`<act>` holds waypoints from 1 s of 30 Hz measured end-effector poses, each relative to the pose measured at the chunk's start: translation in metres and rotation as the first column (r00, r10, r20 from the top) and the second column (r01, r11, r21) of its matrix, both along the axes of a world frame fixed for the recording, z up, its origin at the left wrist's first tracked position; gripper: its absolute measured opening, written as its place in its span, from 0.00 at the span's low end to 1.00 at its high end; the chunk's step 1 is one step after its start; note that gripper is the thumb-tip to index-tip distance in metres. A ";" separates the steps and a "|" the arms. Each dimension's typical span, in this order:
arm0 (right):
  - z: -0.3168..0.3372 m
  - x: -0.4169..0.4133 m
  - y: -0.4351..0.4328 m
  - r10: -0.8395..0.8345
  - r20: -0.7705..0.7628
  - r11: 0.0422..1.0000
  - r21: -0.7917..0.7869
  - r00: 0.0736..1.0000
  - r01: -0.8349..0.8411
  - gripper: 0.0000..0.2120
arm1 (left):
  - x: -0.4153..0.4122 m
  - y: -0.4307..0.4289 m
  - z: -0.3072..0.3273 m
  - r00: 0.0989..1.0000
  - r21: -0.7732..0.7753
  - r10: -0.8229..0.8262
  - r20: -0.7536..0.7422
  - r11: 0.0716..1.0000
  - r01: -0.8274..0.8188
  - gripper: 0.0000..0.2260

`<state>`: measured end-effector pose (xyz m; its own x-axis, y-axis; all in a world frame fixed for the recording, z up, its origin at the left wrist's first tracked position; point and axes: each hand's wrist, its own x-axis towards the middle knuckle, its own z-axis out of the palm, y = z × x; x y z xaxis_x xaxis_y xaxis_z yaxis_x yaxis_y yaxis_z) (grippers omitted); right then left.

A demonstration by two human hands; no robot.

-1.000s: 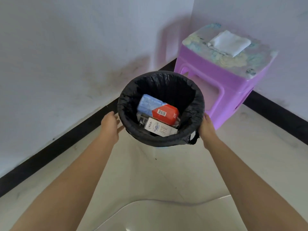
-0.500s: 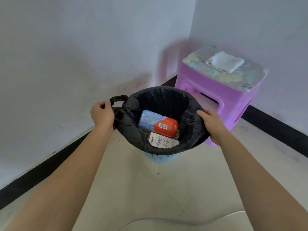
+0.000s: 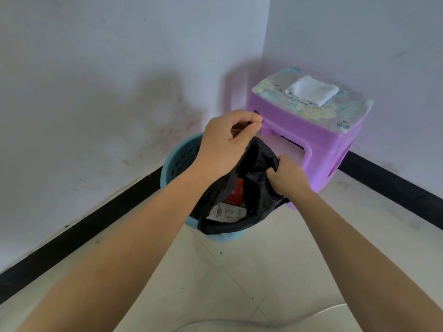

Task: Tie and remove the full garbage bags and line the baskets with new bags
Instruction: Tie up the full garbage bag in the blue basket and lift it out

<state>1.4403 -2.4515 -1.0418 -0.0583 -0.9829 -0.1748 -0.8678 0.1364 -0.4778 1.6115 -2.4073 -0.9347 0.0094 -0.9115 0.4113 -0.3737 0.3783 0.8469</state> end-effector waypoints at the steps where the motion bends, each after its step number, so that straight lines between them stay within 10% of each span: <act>1: 0.007 -0.001 0.000 0.054 -0.152 0.998 -0.029 0.987 -0.059 0.12 | 0.001 -0.002 0.007 0.999 -0.032 0.024 -0.025 0.999 -0.025 0.06; 6: 0.069 0.002 -0.017 0.070 -0.657 0.936 -0.217 0.751 -0.277 0.28 | 0.030 -0.011 0.027 0.977 -0.090 0.204 -0.057 0.974 -0.208 0.09; 10: 0.112 0.000 -0.040 0.074 -0.097 0.864 -0.490 0.993 -0.112 0.16 | 0.054 -0.018 0.032 0.933 -0.077 0.304 -0.192 0.943 -0.323 0.11; 17: 0.080 -0.021 -0.020 0.149 0.196 0.827 -0.561 0.969 -0.013 0.32 | 0.083 -0.010 -0.011 0.939 0.242 0.335 -0.082 0.920 -0.307 0.48; 25: 0.001 -0.033 0.042 -0.129 0.867 0.861 -0.144 0.482 0.488 0.44 | 0.078 0.001 -0.068 0.996 0.407 -0.081 0.041 0.911 0.058 0.56; 30: -0.037 -0.007 0.072 0.006 0.900 0.997 -0.042 0.436 0.072 0.31 | 0.078 -0.004 -0.080 0.977 0.276 0.209 0.051 0.937 -0.215 0.28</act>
<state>1.4335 -2.3793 -1.0784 0.0605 -0.9944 -0.0869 0.0603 0.0905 -0.9941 1.6898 -2.4109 -1.0151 0.2091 -0.9672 0.1441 -0.4381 0.0391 0.8981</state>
